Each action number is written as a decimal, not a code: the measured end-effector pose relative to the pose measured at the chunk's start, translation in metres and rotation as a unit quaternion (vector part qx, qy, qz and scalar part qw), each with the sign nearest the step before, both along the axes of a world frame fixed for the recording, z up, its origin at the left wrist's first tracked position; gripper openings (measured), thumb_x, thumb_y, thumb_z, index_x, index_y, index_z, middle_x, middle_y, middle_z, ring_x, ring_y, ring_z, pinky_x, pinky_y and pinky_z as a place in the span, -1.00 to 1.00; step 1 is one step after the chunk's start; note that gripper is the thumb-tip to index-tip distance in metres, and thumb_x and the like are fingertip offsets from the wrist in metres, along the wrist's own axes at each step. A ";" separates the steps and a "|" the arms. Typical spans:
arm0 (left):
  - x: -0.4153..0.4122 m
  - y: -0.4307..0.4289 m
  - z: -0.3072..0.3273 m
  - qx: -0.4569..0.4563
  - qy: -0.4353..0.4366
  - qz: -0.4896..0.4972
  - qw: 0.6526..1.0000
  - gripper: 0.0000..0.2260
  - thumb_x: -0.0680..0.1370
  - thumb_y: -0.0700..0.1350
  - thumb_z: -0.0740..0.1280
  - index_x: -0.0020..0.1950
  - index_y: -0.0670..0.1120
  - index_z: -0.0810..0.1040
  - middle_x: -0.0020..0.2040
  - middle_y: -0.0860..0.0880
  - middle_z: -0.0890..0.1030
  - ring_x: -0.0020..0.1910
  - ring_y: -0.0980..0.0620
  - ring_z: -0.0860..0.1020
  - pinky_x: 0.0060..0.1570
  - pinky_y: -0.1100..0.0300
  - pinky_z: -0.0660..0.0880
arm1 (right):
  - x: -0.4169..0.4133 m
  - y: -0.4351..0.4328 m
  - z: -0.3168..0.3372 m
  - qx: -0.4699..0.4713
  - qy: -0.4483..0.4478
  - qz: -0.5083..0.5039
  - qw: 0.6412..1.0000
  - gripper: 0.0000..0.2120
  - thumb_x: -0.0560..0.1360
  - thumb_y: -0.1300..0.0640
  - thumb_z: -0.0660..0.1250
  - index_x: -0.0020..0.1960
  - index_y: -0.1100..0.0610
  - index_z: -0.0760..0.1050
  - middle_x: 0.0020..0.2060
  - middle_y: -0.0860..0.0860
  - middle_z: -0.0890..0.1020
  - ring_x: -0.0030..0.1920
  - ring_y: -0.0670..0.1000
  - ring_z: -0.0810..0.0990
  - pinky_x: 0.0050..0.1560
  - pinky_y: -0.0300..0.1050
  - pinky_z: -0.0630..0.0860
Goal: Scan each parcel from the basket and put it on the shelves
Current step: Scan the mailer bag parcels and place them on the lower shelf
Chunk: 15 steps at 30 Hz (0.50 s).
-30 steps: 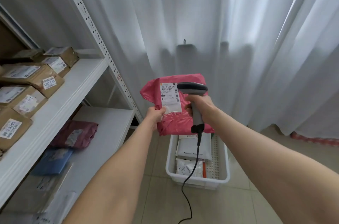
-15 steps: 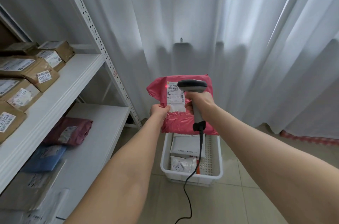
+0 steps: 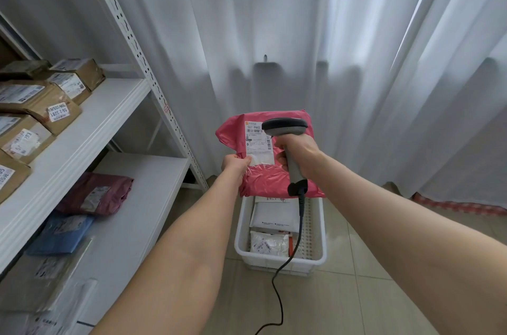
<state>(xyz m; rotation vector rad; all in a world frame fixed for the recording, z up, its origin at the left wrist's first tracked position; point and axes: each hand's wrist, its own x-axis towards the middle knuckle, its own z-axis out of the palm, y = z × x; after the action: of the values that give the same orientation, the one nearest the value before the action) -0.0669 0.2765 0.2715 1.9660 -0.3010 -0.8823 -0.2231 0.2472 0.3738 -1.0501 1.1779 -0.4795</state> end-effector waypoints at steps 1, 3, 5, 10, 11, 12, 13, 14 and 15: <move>0.000 0.000 -0.001 0.002 0.001 0.001 1.000 -0.79 0.52 -0.18 0.41 0.10 -0.24 0.59 -0.04 -0.14 0.62 -0.12 -0.08 0.56 0.05 0.08 0.55 | -0.001 0.000 0.000 -0.001 -0.002 -0.002 1.000 -0.88 0.44 0.30 0.30 -0.02 0.27 0.46 -0.48 0.11 0.51 -0.51 0.04 0.42 -0.44 -0.18 0.40; -0.002 0.000 -0.002 0.003 -0.001 0.003 1.000 -0.79 0.52 -0.18 0.40 0.11 -0.25 0.58 0.00 -0.17 0.63 -0.11 -0.08 0.56 0.05 0.07 0.54 | -0.005 -0.001 0.001 -0.001 -0.003 -0.006 1.000 -0.89 0.45 0.30 0.29 -0.03 0.27 0.46 -0.47 0.12 0.51 -0.51 0.04 0.42 -0.45 -0.19 0.39; -0.001 0.000 -0.002 -0.001 0.002 0.005 1.000 -0.78 0.52 -0.19 0.40 0.12 -0.26 0.57 0.04 -0.19 0.63 -0.11 -0.08 0.56 0.06 0.06 0.54 | -0.006 -0.001 0.003 0.004 -0.004 -0.002 1.000 -0.91 0.45 0.30 0.29 -0.04 0.27 0.46 -0.47 0.11 0.50 -0.52 0.03 0.42 -0.45 -0.19 0.38; -0.008 0.000 -0.003 0.005 -0.007 0.006 1.000 -0.79 0.53 -0.19 0.39 0.12 -0.26 0.57 0.05 -0.19 0.63 -0.12 -0.06 0.55 0.02 0.10 0.53 | -0.015 -0.004 0.003 0.013 0.000 0.010 1.000 -0.93 0.45 0.30 0.29 -0.06 0.26 0.46 -0.48 0.10 0.50 -0.52 0.02 0.42 -0.45 -0.20 0.39; -0.010 0.000 -0.003 0.006 -0.008 0.005 1.000 -0.79 0.53 -0.19 0.39 0.12 -0.26 0.57 0.06 -0.19 0.63 -0.12 -0.05 0.54 -0.01 0.11 0.52 | -0.017 -0.005 0.003 0.011 0.000 0.011 1.000 -0.93 0.45 0.30 0.29 -0.07 0.26 0.46 -0.49 0.10 0.50 -0.53 0.02 0.42 -0.46 -0.20 0.40; -0.011 0.000 -0.003 0.007 -0.006 0.004 1.000 -0.79 0.53 -0.19 0.39 0.12 -0.27 0.57 0.07 -0.20 0.63 -0.12 -0.05 0.54 -0.02 0.11 0.52 | -0.018 -0.006 0.002 0.008 0.001 0.010 1.000 -0.94 0.45 0.31 0.29 -0.08 0.26 0.46 -0.51 0.09 0.49 -0.53 0.02 0.42 -0.47 -0.20 0.40; -0.012 0.000 -0.003 0.005 -0.001 0.003 1.000 -0.78 0.53 -0.20 0.39 0.13 -0.27 0.56 0.08 -0.21 0.63 -0.12 -0.05 0.54 -0.02 0.10 0.52 | -0.020 -0.007 0.002 0.005 0.001 0.008 1.000 -0.95 0.45 0.31 0.29 -0.08 0.26 0.46 -0.53 0.08 0.49 -0.54 0.02 0.42 -0.47 -0.21 0.40; -0.014 0.000 -0.002 0.004 0.003 0.002 1.000 -0.78 0.53 -0.20 0.39 0.13 -0.28 0.56 0.07 -0.21 0.62 -0.12 -0.06 0.54 -0.03 0.09 0.52 | -0.021 -0.008 0.001 0.004 0.003 0.007 1.000 -0.96 0.45 0.31 0.28 -0.10 0.25 0.46 -0.55 0.08 0.48 -0.54 0.02 0.42 -0.47 -0.21 0.40; -0.015 0.000 -0.002 0.004 0.005 0.001 1.000 -0.77 0.53 -0.20 0.39 0.14 -0.29 0.55 0.05 -0.21 0.62 -0.13 -0.05 0.53 -0.07 0.10 0.50 | -0.022 -0.009 0.002 0.005 0.004 0.006 1.000 -0.97 0.45 0.31 0.28 -0.11 0.25 0.46 -0.57 0.07 0.48 -0.55 0.03 0.41 -0.47 -0.21 0.40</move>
<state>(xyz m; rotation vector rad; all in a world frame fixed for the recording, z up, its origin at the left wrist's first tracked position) -0.0822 0.2767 0.2693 1.9681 -0.2904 -0.8926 -0.2450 0.2386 0.3754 -1.0514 1.1798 -0.4607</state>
